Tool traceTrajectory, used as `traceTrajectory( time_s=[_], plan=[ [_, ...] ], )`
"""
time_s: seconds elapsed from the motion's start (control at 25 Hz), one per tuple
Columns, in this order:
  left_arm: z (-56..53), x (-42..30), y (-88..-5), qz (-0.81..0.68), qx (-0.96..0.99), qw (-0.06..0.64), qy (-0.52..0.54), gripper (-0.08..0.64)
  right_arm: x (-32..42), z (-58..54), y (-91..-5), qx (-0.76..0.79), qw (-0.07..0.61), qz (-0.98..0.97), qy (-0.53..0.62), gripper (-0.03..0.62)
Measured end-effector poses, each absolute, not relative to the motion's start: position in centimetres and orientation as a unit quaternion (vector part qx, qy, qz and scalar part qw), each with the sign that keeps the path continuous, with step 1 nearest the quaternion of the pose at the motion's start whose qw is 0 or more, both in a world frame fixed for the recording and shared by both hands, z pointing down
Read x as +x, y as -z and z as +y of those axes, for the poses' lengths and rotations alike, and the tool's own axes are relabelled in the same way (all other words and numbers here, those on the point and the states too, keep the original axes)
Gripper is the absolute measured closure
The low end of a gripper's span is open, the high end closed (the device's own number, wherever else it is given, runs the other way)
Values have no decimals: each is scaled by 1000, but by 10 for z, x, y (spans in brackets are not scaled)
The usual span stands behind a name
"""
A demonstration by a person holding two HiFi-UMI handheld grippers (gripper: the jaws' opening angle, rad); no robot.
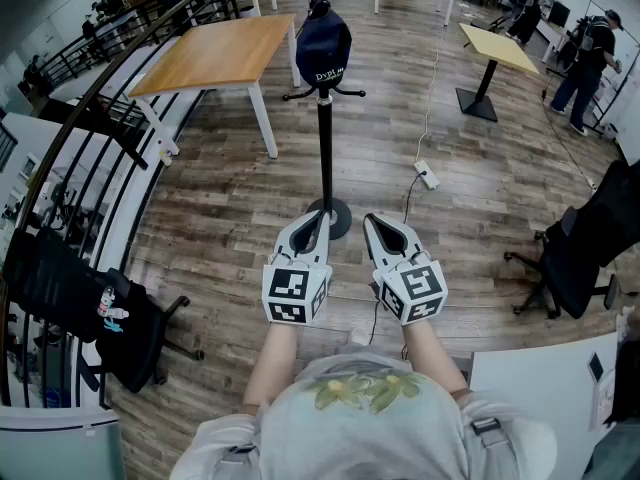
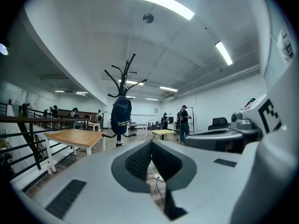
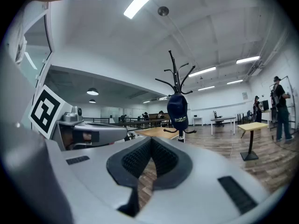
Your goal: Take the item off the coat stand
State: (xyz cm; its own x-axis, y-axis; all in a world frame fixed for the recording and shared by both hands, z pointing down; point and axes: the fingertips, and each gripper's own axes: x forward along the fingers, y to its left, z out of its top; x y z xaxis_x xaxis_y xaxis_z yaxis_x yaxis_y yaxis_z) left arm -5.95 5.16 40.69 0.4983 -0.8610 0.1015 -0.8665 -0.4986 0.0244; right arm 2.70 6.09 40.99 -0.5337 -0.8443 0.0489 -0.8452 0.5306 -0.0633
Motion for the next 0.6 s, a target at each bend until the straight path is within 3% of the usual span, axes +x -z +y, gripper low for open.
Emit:
traceTrajectory(
  time_s=[0.6],
  plan=[
    [2, -52, -409, -556, 830, 22, -26, 543, 49, 7, -403, 464, 0, -886, -6, 582]
  ],
)
